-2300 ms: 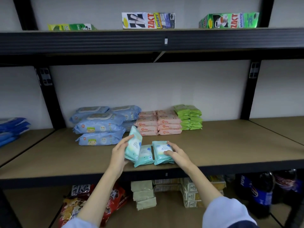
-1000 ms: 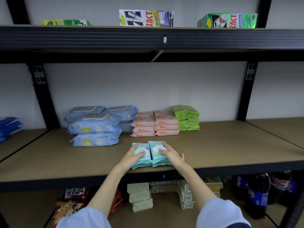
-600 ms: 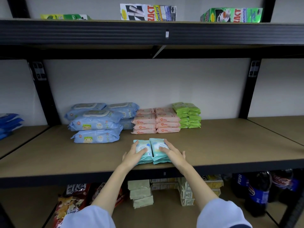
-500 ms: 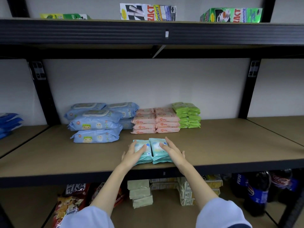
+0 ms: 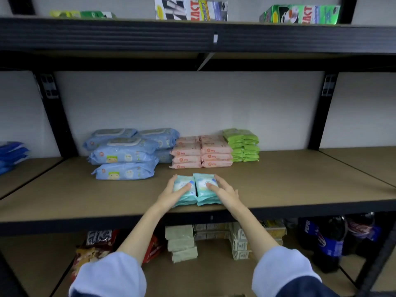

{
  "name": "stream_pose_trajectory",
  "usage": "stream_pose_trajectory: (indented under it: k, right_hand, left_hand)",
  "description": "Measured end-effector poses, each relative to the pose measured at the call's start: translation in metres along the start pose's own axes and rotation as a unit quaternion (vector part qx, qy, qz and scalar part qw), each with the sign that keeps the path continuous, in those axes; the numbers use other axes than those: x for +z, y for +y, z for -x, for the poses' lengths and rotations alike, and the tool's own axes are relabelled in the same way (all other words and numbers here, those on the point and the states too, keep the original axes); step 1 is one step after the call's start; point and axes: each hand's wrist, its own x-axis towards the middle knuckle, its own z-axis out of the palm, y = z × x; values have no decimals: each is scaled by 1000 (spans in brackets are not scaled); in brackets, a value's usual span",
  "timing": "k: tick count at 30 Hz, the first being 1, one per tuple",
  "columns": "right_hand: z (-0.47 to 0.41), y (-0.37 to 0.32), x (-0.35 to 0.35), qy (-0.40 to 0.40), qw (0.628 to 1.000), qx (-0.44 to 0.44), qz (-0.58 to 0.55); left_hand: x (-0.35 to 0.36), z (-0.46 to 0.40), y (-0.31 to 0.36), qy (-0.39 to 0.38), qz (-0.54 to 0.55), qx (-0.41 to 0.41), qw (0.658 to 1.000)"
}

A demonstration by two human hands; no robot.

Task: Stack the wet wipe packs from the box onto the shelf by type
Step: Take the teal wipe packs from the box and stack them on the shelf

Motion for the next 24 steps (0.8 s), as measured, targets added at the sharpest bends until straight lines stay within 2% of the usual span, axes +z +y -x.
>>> stream_pose_trajectory:
  k: [3, 7, 10, 13, 17, 21, 24]
  right_hand:
    - [18, 5, -2, 52, 996, -48, -56]
    - [73, 31, -1, 168, 971, -159, 55]
    - [108, 66, 15, 183, 965, -170, 82]
    - [134, 106, 39, 125, 980, -116, 101]
    - [163, 171, 71, 13, 989, 25, 148]
    - [195, 239, 101, -50, 973, 166, 156]
    - [223, 283, 118, -112, 939, 292, 141]
  left_hand:
    - [-2, 20, 3, 31, -1, 67, 997]
    - [-3, 81, -14, 111, -153, 199, 962]
    - [9, 123, -46, 114, -232, 243, 935]
    - [28, 143, -97, 50, -267, 185, 944]
    - [52, 163, -180, -18, -288, 43, 956]
    - [65, 194, -259, -90, -278, -108, 950]
    - [72, 216, -308, -125, -262, -220, 931]
